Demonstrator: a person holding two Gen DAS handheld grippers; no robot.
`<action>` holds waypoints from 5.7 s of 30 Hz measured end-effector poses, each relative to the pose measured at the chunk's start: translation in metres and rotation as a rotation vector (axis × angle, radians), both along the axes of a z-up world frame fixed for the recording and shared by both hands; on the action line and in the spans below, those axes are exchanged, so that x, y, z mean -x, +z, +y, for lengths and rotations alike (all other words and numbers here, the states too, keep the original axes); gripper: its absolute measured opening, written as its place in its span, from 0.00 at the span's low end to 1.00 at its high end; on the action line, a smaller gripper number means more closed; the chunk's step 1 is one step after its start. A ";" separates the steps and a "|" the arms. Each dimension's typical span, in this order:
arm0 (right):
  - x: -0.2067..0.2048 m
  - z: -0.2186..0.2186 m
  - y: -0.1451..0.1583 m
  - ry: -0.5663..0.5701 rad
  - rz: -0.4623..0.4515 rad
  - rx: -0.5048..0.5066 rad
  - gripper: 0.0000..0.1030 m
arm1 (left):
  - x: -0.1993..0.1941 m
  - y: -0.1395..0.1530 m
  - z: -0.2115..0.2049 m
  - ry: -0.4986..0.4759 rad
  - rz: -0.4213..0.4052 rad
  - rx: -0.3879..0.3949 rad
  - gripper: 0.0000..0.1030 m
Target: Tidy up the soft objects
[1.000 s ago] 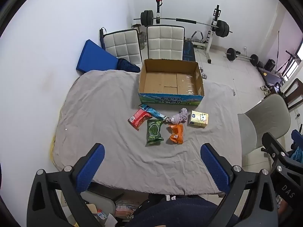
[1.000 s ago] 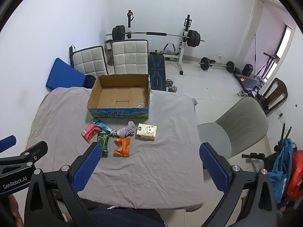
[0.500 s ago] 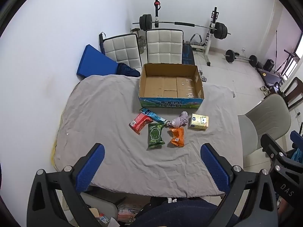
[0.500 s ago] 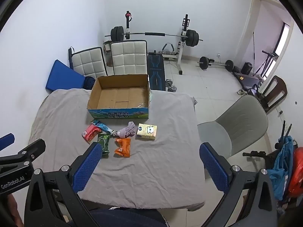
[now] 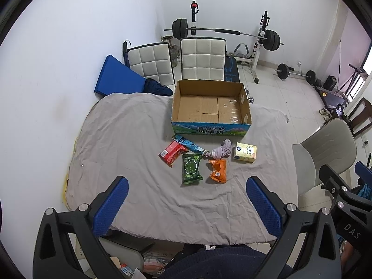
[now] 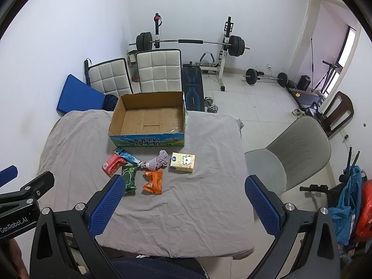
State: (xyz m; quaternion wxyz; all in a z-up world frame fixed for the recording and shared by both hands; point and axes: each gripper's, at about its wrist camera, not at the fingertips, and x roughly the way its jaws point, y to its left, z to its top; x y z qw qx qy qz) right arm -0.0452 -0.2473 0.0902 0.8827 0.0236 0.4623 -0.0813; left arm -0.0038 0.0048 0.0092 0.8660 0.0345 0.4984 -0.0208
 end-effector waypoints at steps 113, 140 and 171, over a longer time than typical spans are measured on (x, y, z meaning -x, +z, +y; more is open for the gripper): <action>-0.217 0.088 -0.514 0.000 0.686 -0.306 0.23 | -0.193 -0.399 0.030 -0.009 0.666 0.116 0.35; -0.227 0.025 -0.279 0.067 0.298 -0.430 0.22 | -0.230 -0.149 -0.029 -0.194 0.200 0.201 0.35; -0.524 -0.006 -0.423 0.048 0.447 -0.329 0.22 | -0.496 -0.312 -0.077 -0.007 0.601 0.441 0.35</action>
